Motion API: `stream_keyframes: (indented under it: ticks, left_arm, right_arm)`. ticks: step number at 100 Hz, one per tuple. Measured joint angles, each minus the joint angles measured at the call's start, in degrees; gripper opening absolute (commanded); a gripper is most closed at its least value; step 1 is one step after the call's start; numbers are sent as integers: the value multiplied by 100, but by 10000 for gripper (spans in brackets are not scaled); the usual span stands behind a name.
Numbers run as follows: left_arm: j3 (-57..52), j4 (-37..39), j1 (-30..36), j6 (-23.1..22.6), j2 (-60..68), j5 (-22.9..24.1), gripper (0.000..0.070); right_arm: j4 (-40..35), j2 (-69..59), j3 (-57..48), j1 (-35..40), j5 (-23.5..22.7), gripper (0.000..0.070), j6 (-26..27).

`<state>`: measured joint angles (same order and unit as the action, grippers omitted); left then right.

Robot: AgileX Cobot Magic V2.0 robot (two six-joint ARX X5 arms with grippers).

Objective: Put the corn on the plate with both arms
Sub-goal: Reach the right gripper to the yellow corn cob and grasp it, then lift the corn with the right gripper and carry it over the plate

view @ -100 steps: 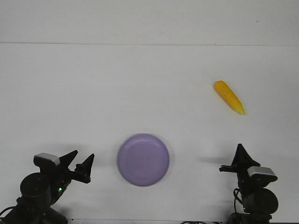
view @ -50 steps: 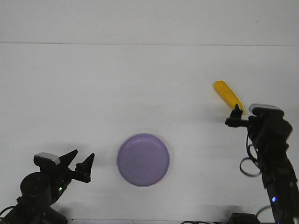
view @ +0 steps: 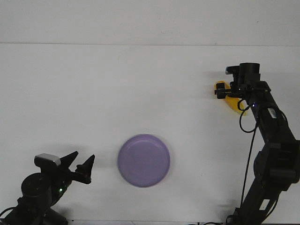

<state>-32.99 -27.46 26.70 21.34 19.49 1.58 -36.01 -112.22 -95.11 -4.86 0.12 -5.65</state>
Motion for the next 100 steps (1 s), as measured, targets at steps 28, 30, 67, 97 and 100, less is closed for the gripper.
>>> stream_keyframes:
  ticks: [28,30,67,97,100]
  left_arm:
    - [0,0,0,0,0,7,463]
    - [0,0,0,0,0,7,463]
    - [0,0,0,0,0,111,463]
    - [0,0,0,0,0,116,463]
    - [0,0,0,0,0,116,463]
  right_arm:
    - [11,-535,-155,-2,-2,569,-157]
    - [13,-560,-155,-2,0,569,-170]
    - [44,-667,-162,-107,9,386,-306]
    - [-68,-667,-184,-157,157,128,-339]
    - [-98,-667,-190,-157,160,128,-339]
